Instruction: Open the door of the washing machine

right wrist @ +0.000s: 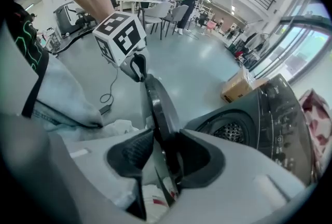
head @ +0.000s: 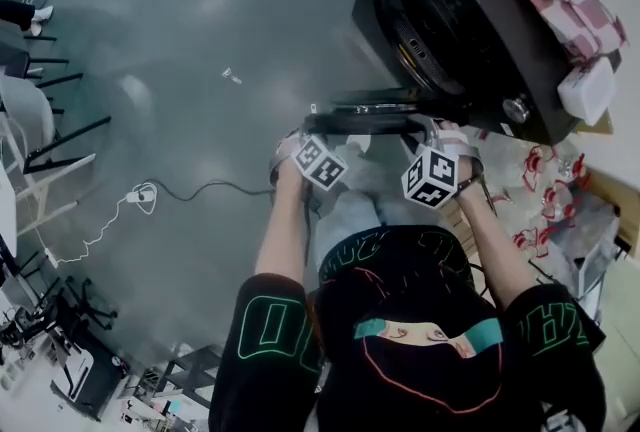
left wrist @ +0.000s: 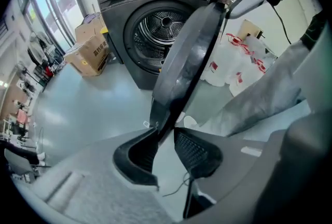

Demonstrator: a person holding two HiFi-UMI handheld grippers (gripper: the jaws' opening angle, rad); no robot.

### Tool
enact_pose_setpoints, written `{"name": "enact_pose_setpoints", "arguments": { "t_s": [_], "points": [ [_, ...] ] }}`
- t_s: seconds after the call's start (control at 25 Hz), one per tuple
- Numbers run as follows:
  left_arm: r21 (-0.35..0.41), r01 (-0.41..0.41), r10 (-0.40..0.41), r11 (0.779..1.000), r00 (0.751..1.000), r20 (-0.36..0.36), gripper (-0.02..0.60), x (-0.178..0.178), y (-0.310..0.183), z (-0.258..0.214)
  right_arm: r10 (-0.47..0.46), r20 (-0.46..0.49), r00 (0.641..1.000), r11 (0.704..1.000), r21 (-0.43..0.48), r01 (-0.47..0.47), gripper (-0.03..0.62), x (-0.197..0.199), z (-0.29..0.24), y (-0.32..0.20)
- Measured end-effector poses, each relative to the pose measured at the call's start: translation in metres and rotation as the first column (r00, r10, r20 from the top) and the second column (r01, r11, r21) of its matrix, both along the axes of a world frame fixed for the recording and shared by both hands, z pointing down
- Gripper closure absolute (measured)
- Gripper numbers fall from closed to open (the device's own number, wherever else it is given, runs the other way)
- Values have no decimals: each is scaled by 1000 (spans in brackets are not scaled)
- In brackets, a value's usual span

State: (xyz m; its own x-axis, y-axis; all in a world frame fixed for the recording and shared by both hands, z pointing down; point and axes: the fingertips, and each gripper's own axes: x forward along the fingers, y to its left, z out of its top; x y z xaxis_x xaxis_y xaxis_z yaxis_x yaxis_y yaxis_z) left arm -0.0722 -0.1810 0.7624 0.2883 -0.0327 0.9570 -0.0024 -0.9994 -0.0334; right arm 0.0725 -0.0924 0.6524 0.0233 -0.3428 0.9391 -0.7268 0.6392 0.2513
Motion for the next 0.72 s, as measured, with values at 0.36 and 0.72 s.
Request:
{"name": "enact_pose_setpoints", "arguments": {
  "t_s": [0.36, 0.72],
  "points": [
    [66, 167, -165, 984, 986, -36, 485, -43, 95, 1, -191, -13, 982, 982, 5, 191, 431, -24, 0, 56],
    [10, 312, -312, 950, 949, -47, 494, -66, 221, 5, -414, -80, 907, 910, -68, 410, 425, -40, 2, 125]
  ]
}}
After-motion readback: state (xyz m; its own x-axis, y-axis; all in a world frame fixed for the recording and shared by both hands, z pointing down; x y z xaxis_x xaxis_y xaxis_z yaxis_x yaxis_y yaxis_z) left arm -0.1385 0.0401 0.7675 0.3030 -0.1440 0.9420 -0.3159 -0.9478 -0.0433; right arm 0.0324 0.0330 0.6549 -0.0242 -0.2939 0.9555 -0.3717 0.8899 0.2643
